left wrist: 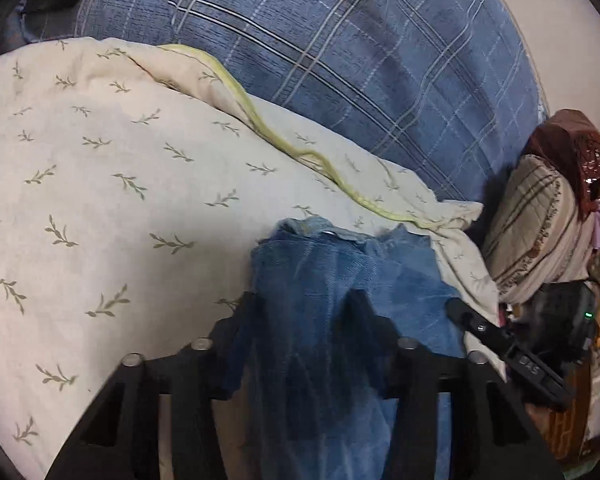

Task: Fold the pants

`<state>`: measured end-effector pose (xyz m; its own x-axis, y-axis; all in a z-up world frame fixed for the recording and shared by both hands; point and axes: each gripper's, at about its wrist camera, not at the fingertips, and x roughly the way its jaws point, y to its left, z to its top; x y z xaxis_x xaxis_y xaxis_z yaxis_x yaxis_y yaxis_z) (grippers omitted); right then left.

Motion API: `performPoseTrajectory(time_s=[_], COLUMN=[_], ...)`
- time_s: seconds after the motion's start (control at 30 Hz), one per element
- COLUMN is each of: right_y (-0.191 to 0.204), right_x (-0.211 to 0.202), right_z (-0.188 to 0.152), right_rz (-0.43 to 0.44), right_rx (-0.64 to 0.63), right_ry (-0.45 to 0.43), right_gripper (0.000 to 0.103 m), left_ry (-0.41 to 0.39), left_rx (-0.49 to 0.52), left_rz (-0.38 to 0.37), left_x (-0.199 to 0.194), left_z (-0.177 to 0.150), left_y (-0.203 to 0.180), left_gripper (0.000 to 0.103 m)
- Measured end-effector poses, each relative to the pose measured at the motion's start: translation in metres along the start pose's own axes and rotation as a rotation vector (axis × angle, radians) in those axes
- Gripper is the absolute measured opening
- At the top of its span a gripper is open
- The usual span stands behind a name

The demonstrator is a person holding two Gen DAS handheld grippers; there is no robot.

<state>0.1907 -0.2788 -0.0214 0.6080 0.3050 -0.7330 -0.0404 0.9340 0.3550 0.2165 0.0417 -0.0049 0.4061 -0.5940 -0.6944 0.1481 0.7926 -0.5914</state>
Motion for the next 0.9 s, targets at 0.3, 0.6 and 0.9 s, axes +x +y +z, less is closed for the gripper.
performPoseTrajectory(time_s=[0.3, 0.6, 0.9], right_y=[0.000, 0.022, 0.036], right_x=[-0.015, -0.036, -0.039], right_z=[-0.002, -0.006, -0.011], right_rz=[-0.110, -0.186, -0.197], right_rx=[0.017, -0.041, -0.072], right_ry=[-0.024, -0.069, -0.063], right_gripper=[0.000, 0.059, 0.060], left_ry=[-0.054, -0.067, -0.059], left_rx=[0.060, 0.098, 0.108], left_rz=[0.039, 0.090, 0.094], left_x=[-0.013, -0.019, -0.020], left_z=[-0.019, -0.031, -0.032], left_y=[-0.015, -0.028, -0.029], left_gripper=[0.023, 0.040, 0.043])
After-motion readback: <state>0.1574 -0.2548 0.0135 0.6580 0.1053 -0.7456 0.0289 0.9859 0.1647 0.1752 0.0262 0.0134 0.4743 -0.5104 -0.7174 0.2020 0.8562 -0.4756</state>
